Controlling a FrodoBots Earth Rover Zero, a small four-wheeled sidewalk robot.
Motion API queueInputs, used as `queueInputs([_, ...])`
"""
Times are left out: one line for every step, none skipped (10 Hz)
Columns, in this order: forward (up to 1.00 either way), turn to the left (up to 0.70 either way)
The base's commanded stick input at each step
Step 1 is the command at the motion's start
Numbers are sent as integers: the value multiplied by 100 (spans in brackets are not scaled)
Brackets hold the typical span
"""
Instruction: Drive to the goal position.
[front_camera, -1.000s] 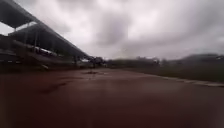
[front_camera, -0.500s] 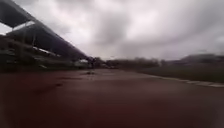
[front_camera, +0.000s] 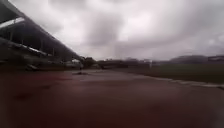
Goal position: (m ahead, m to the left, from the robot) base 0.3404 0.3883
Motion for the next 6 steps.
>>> queueInputs([50, 0])
queueInputs([50, 0])
queueInputs([50, 0])
queueInputs([50, 0])
queueInputs([50, 0])
queueInputs([50, 0])
